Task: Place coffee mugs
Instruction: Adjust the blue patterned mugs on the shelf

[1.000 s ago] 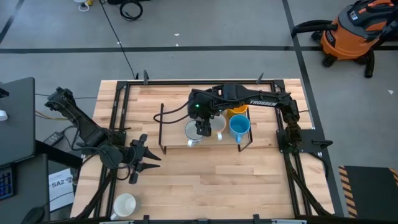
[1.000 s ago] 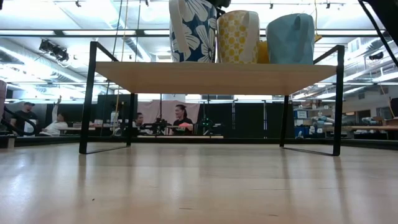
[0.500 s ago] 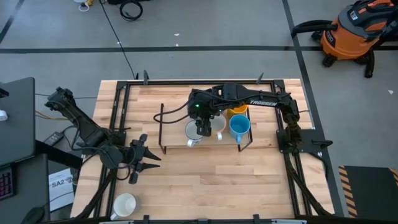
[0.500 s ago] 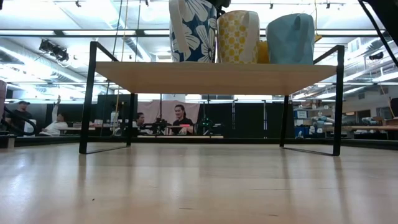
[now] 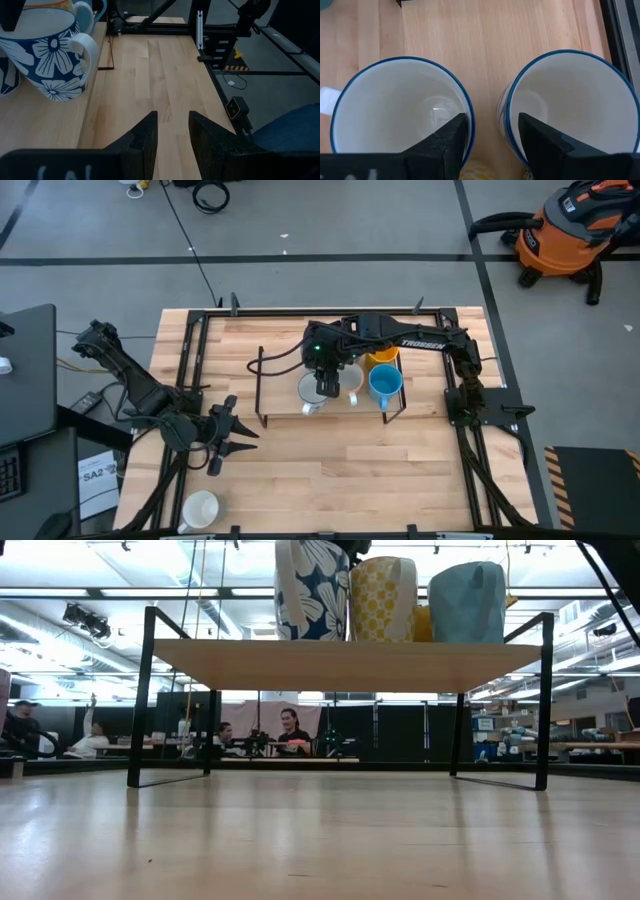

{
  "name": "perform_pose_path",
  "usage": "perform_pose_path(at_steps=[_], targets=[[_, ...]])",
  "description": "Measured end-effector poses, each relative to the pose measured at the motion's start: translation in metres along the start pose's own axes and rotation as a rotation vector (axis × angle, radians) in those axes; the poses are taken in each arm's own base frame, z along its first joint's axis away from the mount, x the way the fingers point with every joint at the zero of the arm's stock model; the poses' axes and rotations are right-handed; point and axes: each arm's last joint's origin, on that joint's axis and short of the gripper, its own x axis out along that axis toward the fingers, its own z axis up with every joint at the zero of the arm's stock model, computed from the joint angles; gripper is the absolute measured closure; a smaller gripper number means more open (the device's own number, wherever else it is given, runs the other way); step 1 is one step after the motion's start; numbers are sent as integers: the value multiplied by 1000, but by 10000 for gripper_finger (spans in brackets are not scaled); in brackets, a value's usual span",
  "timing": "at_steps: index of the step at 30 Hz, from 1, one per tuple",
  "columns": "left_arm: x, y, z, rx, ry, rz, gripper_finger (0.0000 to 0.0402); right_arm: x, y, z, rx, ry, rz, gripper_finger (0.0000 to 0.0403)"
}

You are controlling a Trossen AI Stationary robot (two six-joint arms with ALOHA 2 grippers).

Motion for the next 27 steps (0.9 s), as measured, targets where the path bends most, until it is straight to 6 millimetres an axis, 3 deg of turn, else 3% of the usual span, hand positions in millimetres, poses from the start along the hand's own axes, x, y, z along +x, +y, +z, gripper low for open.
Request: perform_pose_path(at_steps=[27], targets=[[0, 0, 0, 0, 0, 0, 285, -1, 0, 0, 0, 1, 18, 296]])
